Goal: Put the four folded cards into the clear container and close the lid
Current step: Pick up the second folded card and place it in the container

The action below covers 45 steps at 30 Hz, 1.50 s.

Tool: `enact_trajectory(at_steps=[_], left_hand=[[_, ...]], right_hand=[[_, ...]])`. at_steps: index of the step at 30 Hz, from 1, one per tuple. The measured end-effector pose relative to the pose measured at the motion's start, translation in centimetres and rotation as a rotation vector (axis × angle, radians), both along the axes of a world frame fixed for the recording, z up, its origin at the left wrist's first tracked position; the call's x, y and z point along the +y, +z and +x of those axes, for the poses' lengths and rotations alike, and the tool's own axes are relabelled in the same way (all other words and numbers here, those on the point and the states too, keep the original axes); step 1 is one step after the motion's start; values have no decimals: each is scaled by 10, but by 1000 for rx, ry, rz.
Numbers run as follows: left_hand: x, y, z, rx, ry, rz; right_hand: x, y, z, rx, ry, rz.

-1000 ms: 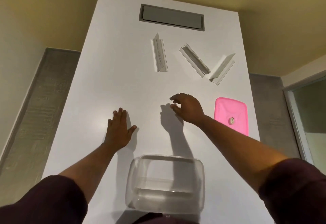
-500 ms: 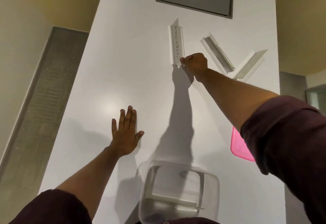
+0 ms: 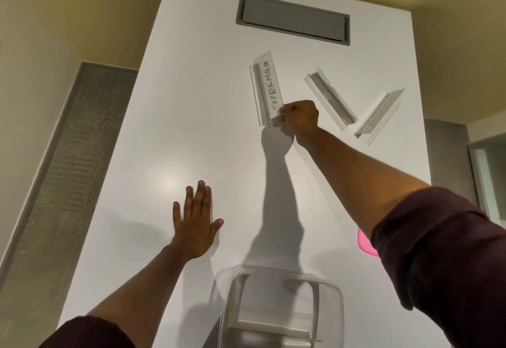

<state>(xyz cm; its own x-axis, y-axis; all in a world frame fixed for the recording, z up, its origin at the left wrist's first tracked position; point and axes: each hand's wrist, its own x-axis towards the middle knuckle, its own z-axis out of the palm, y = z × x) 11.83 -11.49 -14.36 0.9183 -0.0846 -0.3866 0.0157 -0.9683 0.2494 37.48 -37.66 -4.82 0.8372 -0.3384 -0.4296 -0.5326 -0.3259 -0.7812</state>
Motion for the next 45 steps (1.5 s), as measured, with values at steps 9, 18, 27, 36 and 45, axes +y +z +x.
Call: enact_trajectory(at_steps=[9, 18, 27, 36, 45], left_hand=[[-15, 33, 26, 353, 25, -34], [-103, 145, 9, 162, 505, -823], [-154, 195, -21, 135, 605, -957], [-140, 200, -76, 50, 449, -924], [-102, 176, -133, 8, 82, -564]], right_hand=[[-33, 38, -133, 28, -184, 414], [-55, 64, -242, 70, -233, 605], [-44, 92, -320, 87, -98, 667], [-50, 99, -367, -18, 98, 500], [-90, 100, -376, -483, 361, -122]])
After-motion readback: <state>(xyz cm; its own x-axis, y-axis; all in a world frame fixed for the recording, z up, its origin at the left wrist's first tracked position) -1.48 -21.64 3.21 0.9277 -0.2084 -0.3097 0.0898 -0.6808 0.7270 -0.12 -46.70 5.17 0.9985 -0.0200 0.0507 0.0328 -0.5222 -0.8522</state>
